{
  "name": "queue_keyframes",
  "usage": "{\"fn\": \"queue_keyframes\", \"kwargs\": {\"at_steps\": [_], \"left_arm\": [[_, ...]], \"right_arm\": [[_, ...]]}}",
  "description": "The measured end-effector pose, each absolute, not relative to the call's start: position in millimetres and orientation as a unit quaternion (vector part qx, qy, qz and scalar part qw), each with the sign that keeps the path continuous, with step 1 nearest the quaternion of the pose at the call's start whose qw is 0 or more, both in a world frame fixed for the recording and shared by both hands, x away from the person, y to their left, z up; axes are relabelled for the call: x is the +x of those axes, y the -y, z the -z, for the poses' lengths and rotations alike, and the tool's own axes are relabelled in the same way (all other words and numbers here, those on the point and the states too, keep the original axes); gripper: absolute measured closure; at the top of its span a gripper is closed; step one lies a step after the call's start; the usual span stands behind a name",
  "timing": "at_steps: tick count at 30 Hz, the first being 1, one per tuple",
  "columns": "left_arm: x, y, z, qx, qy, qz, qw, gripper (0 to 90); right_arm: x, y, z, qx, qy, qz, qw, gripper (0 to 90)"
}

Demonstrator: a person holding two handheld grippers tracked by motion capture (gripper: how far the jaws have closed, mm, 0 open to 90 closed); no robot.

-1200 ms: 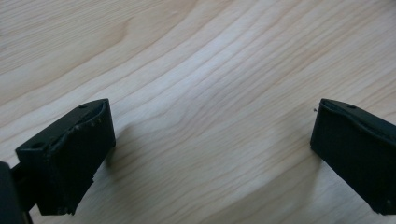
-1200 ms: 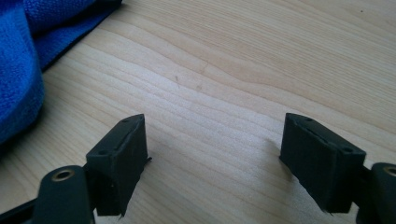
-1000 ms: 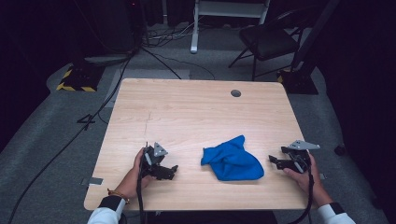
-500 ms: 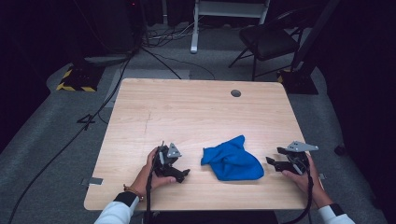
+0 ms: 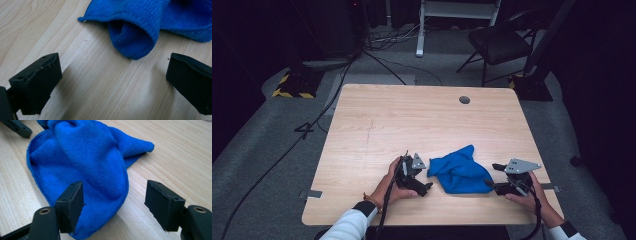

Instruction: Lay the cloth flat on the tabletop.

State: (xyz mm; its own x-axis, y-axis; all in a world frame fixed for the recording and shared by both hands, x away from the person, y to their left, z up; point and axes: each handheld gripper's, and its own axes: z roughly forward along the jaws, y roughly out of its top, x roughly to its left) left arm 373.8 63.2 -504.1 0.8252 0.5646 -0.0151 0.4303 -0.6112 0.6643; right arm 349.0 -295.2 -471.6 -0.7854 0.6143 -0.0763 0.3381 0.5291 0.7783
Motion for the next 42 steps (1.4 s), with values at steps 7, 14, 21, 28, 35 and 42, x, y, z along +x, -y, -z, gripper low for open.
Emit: {"fn": "queue_keyframes", "kwargs": {"at_steps": [7,14,21,28,35,42], "left_arm": [[374,-58,502,0.887,-0.269,-0.102,0.36,16.5],[376,-56,501,0.884,-0.259,-0.101,0.376,44.6],[376,-59,501,0.885,-0.248,-0.089,0.383,68.1],[375,-63,499,0.889,-0.244,-0.087,0.377,75.5],[378,-72,491,0.885,-0.249,-0.084,0.383,75.9],[376,-81,488,0.887,-0.25,-0.084,0.379,76.7]], "right_arm": [[348,291,478,0.268,-0.869,-0.381,0.165,35.2],[352,292,486,0.269,-0.88,-0.359,0.156,45.2],[356,297,490,0.275,-0.884,-0.346,0.153,73.0],[359,303,489,0.287,-0.88,-0.339,0.168,82.5],[364,313,487,0.318,-0.868,-0.333,0.188,84.5],[368,321,485,0.343,-0.856,-0.325,0.209,84.4]]}}
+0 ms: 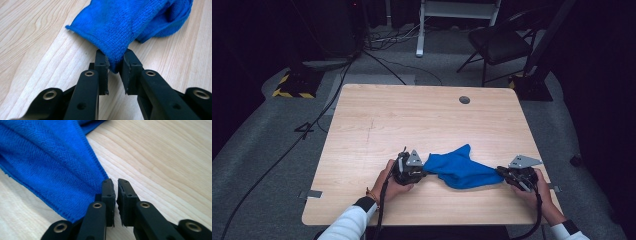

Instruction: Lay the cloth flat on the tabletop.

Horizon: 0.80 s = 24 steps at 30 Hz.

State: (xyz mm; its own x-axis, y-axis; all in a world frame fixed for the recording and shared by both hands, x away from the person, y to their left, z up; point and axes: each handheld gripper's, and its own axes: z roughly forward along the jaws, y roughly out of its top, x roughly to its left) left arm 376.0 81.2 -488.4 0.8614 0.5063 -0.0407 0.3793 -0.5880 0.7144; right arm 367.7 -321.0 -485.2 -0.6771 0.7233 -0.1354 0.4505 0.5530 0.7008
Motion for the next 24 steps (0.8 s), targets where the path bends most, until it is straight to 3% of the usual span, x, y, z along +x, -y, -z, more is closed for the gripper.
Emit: {"fn": "queue_keyframes", "kwargs": {"at_steps": [9,13,16,20,24], "left_arm": [[368,-88,487,0.894,-0.243,-0.067,0.37,76.2],[365,-88,487,0.898,-0.236,-0.06,0.367,67.2],[366,-89,485,0.896,-0.241,-0.061,0.368,54.1],[371,-96,479,0.885,-0.257,-0.065,0.382,43.0],[384,-98,472,0.871,-0.28,-0.087,0.395,40.8]], "right_arm": [[372,325,486,0.359,-0.849,-0.32,0.22,84.4],[374,327,487,0.363,-0.848,-0.319,0.219,84.4],[374,327,486,0.363,-0.846,-0.32,0.222,84.2],[375,328,486,0.363,-0.846,-0.319,0.225,84.2],[376,327,486,0.365,-0.845,-0.32,0.227,84.0]]}}
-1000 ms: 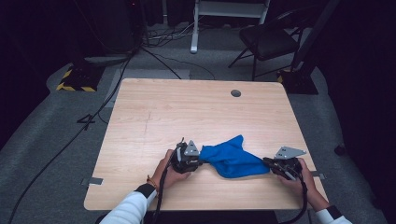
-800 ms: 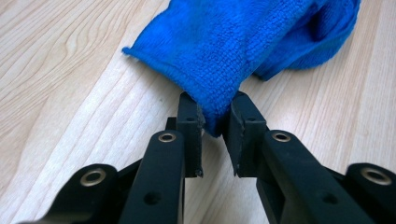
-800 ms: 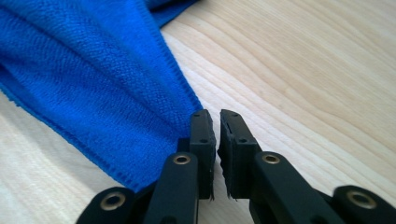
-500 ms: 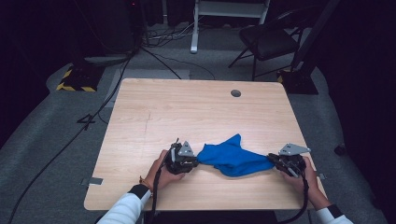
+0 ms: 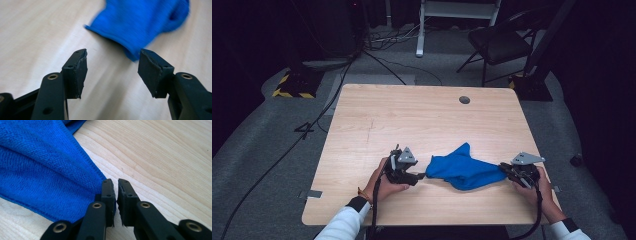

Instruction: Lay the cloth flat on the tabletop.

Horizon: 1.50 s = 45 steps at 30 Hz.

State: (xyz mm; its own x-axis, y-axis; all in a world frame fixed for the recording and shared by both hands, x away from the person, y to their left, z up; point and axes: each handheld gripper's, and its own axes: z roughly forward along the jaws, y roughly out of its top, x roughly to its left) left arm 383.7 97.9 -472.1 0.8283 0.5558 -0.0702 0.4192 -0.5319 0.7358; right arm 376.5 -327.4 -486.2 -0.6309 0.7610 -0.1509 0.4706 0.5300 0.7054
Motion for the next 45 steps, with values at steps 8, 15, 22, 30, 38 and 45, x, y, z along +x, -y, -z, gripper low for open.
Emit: {"fn": "queue_keyframes", "kwargs": {"at_steps": [8,15,22,30,38,45], "left_arm": [[410,-73,475,0.881,-0.264,-0.061,0.388,38.6],[423,-48,485,0.89,-0.251,-0.06,0.376,35.8],[429,-36,495,0.899,-0.25,-0.057,0.355,30.6],[427,-38,493,0.904,-0.224,-0.042,0.363,60.7],[422,-40,492,0.906,-0.225,-0.055,0.354,79.8],[419,-46,490,0.903,-0.229,-0.078,0.354,84.0]], "right_arm": [[381,326,487,0.363,-0.846,-0.314,0.232,84.1],[386,324,489,0.364,-0.847,-0.312,0.23,84.1],[387,324,490,0.363,-0.847,-0.31,0.234,82.8],[387,328,489,0.368,-0.844,-0.316,0.229,72.6],[380,335,486,0.372,-0.845,-0.326,0.204,56.6],[378,339,489,0.374,-0.853,-0.317,0.178,53.2]]}}
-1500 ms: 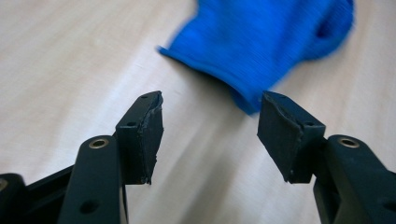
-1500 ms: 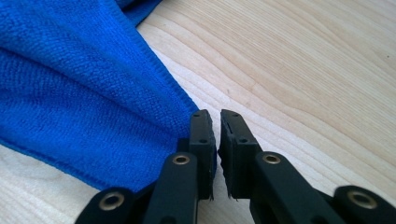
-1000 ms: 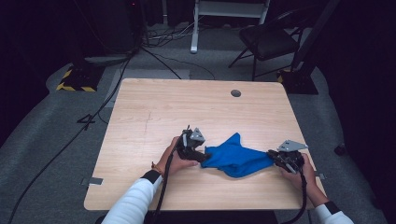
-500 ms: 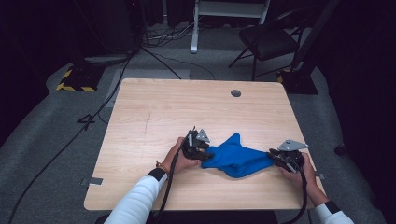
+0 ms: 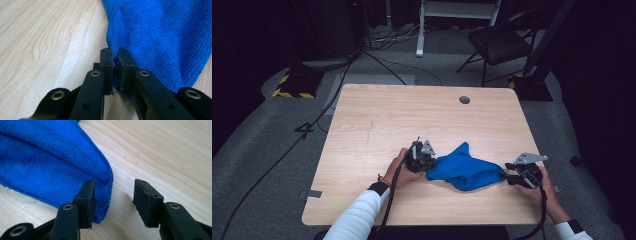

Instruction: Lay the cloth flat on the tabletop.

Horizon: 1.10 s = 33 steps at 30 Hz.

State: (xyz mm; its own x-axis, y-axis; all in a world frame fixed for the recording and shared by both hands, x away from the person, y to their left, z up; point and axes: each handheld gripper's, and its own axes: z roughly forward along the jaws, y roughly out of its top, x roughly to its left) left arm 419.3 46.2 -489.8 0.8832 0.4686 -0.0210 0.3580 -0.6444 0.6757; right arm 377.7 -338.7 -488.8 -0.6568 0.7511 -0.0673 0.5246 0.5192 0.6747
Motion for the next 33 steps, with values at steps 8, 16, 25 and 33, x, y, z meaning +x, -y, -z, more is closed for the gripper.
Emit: {"fn": "queue_keyframes", "kwargs": {"at_steps": [8,16,25,33], "left_arm": [[417,-56,484,0.894,-0.236,-0.094,0.37,86.3],[414,-62,473,0.888,-0.23,-0.108,0.384,86.6],[403,-75,444,0.869,-0.214,-0.128,0.427,86.4],[395,-83,419,0.856,-0.211,-0.164,0.442,86.6]], "right_arm": [[376,340,487,0.359,-0.864,-0.32,0.146,77.0],[376,337,480,0.348,-0.86,-0.325,0.181,88.7],[373,338,450,0.341,-0.835,-0.362,0.235,88.7],[382,333,424,0.332,-0.816,-0.39,0.267,88.8]]}}
